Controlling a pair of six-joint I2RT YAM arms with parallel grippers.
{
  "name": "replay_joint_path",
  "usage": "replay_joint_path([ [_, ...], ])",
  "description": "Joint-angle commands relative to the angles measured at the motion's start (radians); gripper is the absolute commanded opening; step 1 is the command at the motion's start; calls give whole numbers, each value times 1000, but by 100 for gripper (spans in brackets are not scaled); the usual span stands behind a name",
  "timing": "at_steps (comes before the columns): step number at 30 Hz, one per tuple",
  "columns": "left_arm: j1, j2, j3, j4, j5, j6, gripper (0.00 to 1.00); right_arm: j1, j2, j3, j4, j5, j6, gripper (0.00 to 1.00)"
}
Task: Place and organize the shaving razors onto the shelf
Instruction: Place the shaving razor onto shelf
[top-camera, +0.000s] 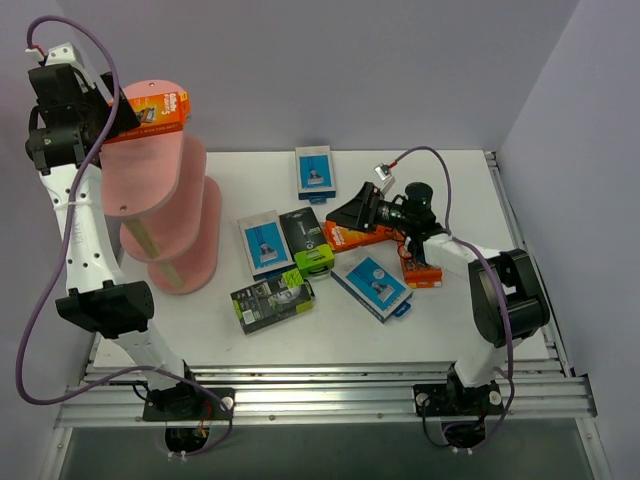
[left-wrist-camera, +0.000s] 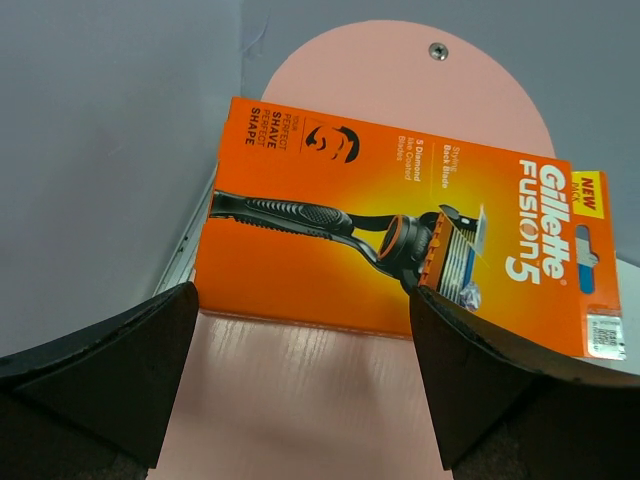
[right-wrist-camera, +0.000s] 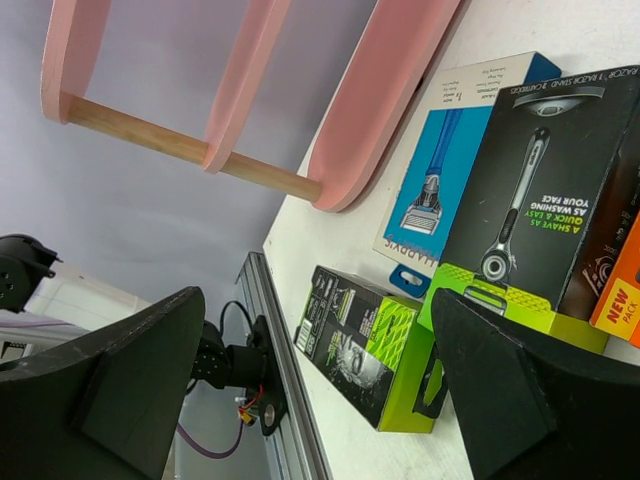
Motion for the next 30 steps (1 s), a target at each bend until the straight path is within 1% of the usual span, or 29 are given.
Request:
replay_joint_path([
  [1, 11, 8, 30, -34, 17, -48, 96, -6, -35, -3, 87, -30, 7, 91],
  [4, 12, -24, -38, 29, 35, -67, 96, -6, -35, -8, 96, -33, 12, 91],
  [5, 12, -33, -83, 49, 43, -71, 96, -6, -32, -8, 96, -33, 10, 91],
  [8, 12, -86, -173, 151, 44, -94, 96, -6, -29, -10, 102, -34, 12, 91],
  [11, 12, -109, -233, 201, 44, -114, 96, -6, -25, -11, 105, -34, 13, 91],
  [12, 12, -115, -255, 214, 75, -119, 96, -6, -23, -10, 108, -36, 16, 91],
  [19, 14, -121, -276, 216, 54, -116, 96, -5, -14, -11, 111, -37, 18, 91],
  [22, 18, -119, -273, 216, 22, -113, 96, -5, -11, -11, 116, -37, 21, 91],
  [30, 21, -98, -263, 238, 20, -114, 96, -6, -5, -8, 116, -39, 24, 91],
])
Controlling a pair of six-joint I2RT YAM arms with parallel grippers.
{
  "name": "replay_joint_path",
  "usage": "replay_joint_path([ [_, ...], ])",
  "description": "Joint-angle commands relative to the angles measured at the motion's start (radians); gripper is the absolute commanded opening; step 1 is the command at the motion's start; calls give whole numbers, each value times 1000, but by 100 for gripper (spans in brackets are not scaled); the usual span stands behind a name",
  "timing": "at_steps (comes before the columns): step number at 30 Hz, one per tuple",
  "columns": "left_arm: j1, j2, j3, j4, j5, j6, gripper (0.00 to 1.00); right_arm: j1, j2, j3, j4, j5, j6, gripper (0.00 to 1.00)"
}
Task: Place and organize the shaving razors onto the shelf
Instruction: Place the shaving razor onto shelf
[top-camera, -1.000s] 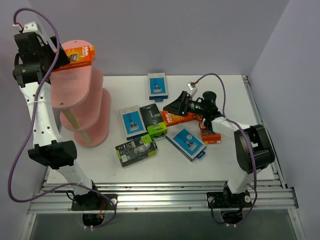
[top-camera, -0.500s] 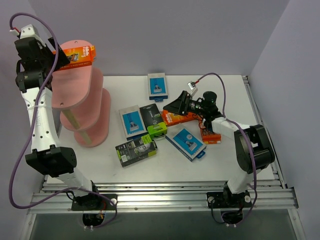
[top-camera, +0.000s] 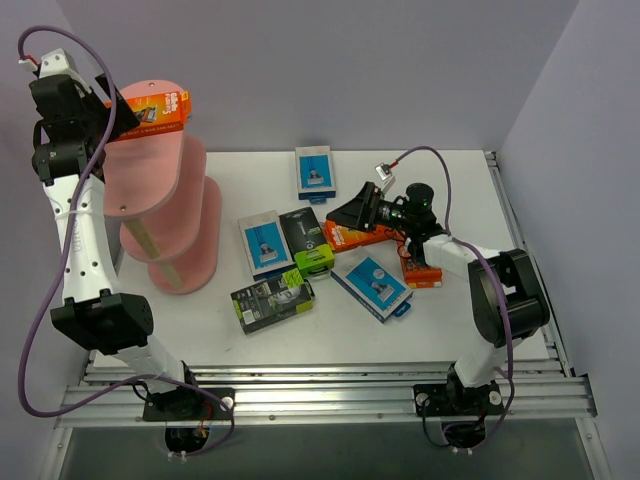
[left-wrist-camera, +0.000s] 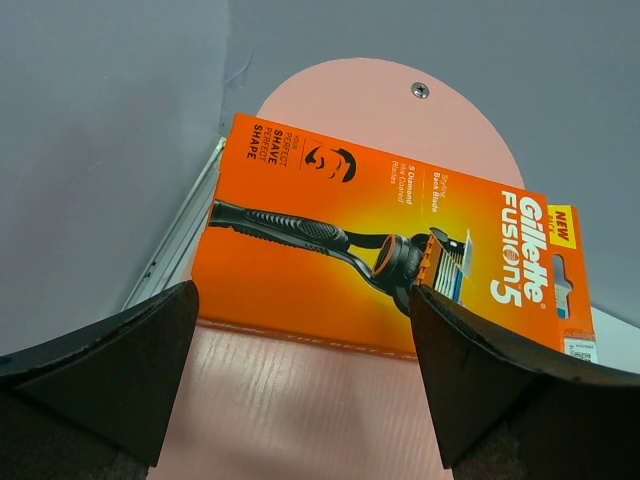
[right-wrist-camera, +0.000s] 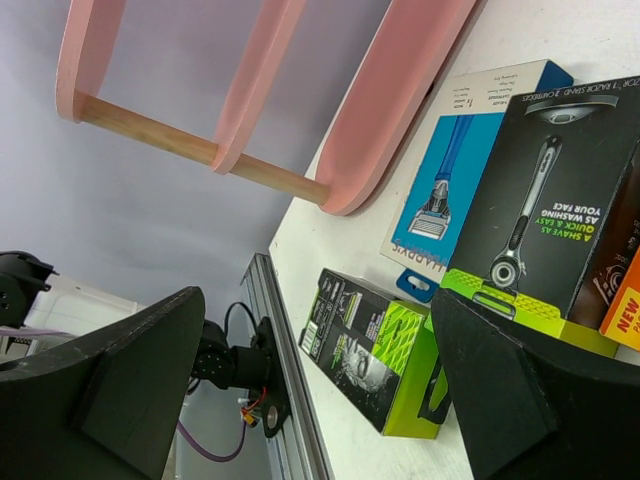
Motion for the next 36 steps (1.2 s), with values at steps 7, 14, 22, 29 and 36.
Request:
replay_joint_path([
  [7, 7, 38, 28, 19, 13, -27, 96, -6, 3, 7, 68, -34, -2, 91],
  [14, 7, 66, 63, 29, 23, -26, 96, -6, 9, 10, 66, -34, -2, 91],
  [22, 7, 63, 93, 36, 12, -4, 95, -8, 18, 16, 68, -34, -2, 91],
  [29, 8, 10, 131, 25, -32, 17, 95, -6, 7, 16, 68, -37, 4, 91],
  [36, 19, -36, 116, -24, -20, -7, 95, -6, -8, 0, 84, -43, 21, 91],
])
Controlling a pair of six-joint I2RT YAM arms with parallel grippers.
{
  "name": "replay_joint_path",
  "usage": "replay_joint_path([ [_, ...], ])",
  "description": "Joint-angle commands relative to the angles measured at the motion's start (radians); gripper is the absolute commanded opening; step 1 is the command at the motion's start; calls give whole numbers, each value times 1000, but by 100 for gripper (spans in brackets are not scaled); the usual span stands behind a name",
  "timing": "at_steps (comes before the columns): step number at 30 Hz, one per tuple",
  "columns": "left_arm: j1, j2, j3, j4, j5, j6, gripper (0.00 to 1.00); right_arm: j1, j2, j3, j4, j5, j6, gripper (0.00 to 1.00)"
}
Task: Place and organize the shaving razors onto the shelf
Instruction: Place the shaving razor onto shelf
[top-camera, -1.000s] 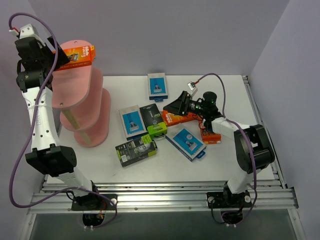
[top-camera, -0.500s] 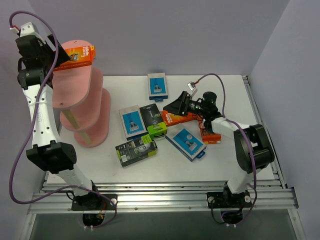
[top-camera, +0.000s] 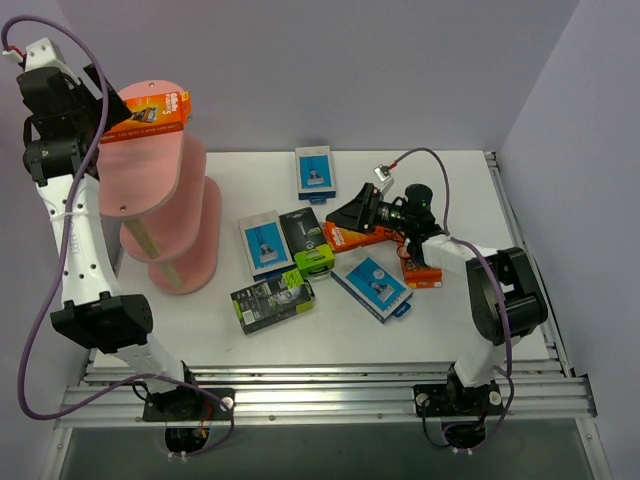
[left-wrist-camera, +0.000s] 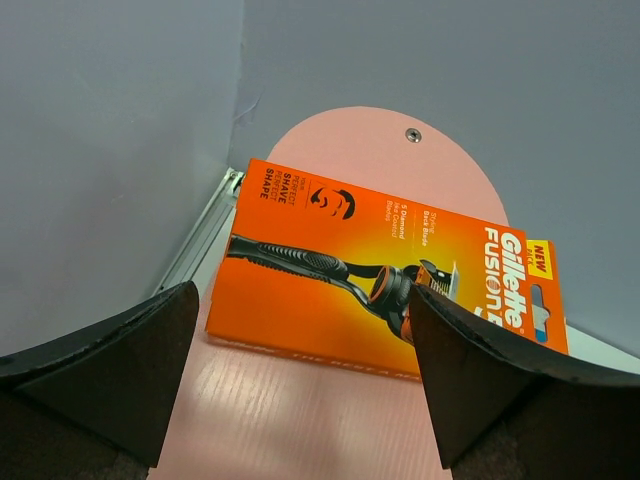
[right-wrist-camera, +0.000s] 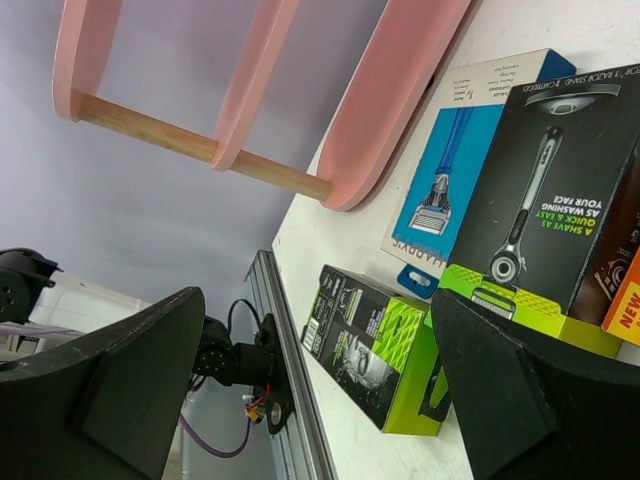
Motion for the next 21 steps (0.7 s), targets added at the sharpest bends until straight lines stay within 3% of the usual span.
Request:
replay_joint_path([
  [1, 11, -71, 21, -37, 1, -14, 95, -6, -29, 0, 76, -34, 10, 91],
  [11, 11, -181, -220, 66, 112, -150, 95, -8, -46, -5, 73, -37, 5, 91],
  [21, 11, -181, -275, 140, 156, -185, 95, -8, -41, -5, 67, -35, -4, 92],
])
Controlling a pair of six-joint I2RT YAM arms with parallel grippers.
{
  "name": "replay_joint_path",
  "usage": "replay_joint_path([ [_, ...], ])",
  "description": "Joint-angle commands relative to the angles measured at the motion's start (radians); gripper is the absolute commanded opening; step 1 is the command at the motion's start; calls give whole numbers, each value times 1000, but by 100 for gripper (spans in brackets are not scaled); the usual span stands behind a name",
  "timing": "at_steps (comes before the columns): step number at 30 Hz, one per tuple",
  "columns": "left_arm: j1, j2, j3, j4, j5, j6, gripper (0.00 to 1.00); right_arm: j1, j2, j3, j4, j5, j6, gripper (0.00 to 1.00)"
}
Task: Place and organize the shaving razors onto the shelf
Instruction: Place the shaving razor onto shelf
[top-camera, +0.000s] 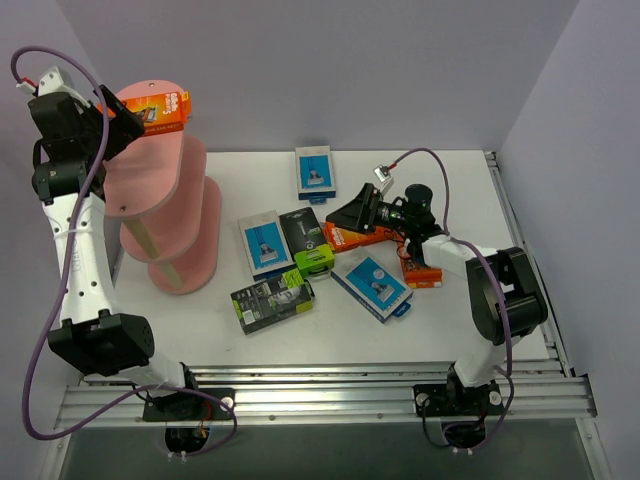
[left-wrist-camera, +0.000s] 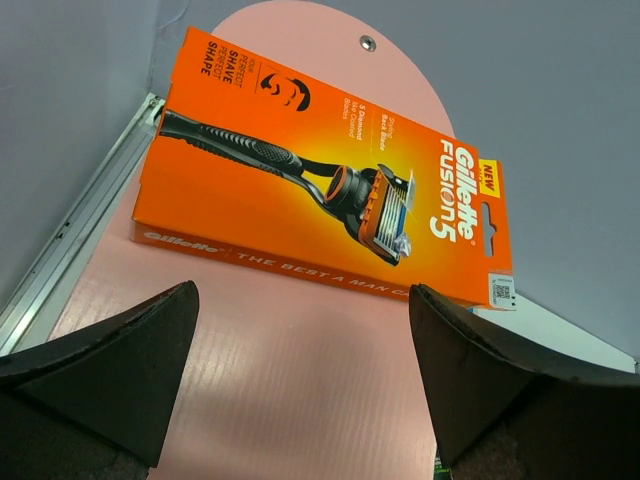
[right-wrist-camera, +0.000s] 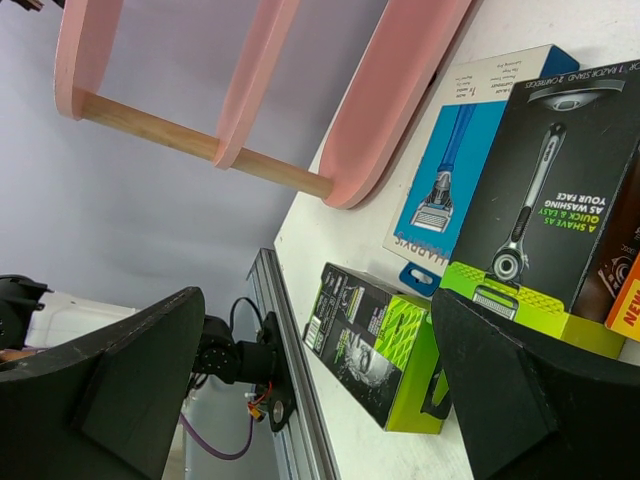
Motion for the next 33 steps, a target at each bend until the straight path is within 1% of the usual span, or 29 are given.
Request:
replay_joint_path([
  [1, 5, -15, -1, 96, 30, -19, 95, -6, -39, -3, 65, -29, -11, 91],
  [12, 5, 11, -50, 168, 35, -37, 95, -8, -33, 3, 44, -27, -29, 92],
  [33, 1, 67, -21, 202, 56, -37, 95, -8, -7, 17, 30, -24, -46, 92],
])
